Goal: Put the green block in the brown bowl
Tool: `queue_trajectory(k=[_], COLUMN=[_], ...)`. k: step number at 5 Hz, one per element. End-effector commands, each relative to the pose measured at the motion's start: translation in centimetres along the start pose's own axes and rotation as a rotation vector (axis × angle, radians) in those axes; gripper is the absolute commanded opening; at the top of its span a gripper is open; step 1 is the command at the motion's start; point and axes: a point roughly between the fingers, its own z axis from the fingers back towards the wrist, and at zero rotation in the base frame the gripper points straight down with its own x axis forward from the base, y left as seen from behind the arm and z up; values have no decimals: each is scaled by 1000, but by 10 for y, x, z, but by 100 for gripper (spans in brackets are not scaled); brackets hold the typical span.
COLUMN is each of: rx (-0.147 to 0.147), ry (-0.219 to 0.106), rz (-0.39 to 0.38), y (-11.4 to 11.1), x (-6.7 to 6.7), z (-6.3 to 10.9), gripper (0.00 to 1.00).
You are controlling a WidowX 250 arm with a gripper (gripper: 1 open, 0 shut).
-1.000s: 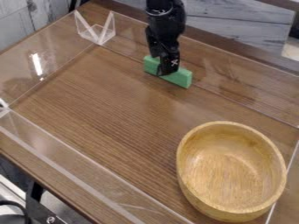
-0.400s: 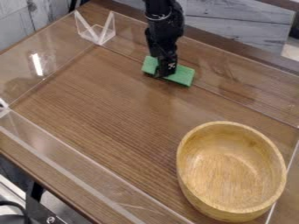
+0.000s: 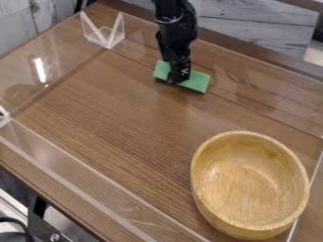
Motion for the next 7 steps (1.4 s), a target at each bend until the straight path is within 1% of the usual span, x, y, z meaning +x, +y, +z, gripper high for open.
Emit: queue_trajectory(k=[1, 4, 7], rx=[-44, -63, -81], ry=[40, 49, 57], rz=[38, 11, -23], y=[-10, -16, -21], x=[-16, -19, -20], z=[-27, -32, -34], gripper=[100, 100, 100])
